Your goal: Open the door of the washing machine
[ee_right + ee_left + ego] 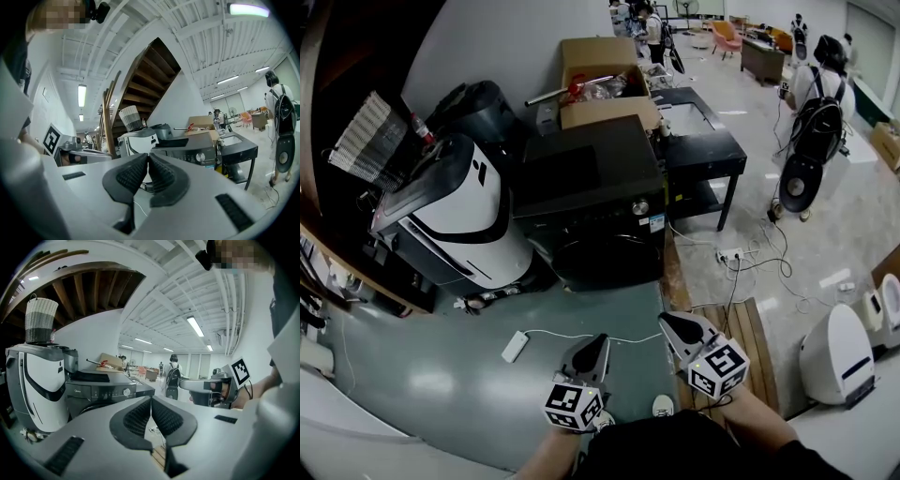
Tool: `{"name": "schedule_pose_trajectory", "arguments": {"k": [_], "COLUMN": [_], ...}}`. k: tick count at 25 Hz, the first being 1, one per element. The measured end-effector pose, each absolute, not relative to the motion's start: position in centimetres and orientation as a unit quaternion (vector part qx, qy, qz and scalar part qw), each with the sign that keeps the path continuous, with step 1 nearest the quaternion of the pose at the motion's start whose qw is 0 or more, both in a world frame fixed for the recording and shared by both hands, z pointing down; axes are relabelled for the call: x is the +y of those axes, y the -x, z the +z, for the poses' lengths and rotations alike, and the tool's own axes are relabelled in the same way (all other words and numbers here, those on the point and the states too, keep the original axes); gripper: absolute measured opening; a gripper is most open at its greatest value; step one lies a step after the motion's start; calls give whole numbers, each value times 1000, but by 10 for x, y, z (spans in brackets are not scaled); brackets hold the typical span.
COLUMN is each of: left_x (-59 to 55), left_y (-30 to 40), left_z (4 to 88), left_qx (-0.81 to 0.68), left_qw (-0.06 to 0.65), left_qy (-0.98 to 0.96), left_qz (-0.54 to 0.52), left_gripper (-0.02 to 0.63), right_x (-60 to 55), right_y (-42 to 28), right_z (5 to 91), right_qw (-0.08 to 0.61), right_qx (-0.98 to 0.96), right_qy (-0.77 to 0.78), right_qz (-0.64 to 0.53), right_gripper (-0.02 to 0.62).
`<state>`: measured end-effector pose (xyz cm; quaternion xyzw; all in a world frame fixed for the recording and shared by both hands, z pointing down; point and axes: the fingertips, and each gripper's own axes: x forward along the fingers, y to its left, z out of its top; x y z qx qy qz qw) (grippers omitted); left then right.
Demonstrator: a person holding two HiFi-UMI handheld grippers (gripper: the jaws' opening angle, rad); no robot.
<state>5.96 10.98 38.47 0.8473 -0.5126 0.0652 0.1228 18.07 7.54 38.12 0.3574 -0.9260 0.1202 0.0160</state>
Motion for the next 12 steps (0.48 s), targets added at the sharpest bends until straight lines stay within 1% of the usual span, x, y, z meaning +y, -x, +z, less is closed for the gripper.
{"name": "schedule_pose_trajectory", "arguments": {"k": [8, 10, 11, 12], "left_x": [96, 91, 87, 84], "left_y": [-63, -58, -54, -50], "left_z": [384, 387, 388, 390], "left_qx": [-516, -519, -522, -525], "left_qw": [124, 125, 125, 125], "left_qy": [-845, -843, -841, -839], "left_qz": [68, 68, 68, 67], "left_gripper": [20, 29, 42, 72], "right_x": [56, 50, 47, 43], "right_y": [-189, -185, -183, -180], "right_z": [387, 388, 388, 388], "right_qw": [17, 17, 17, 17], "right_qx": [-928, -929, -929, -929], "right_qy": [-350, -348, -348, -349], "right_qz": [126, 125, 123, 119], "right_gripper": [24, 48, 63, 86]}}
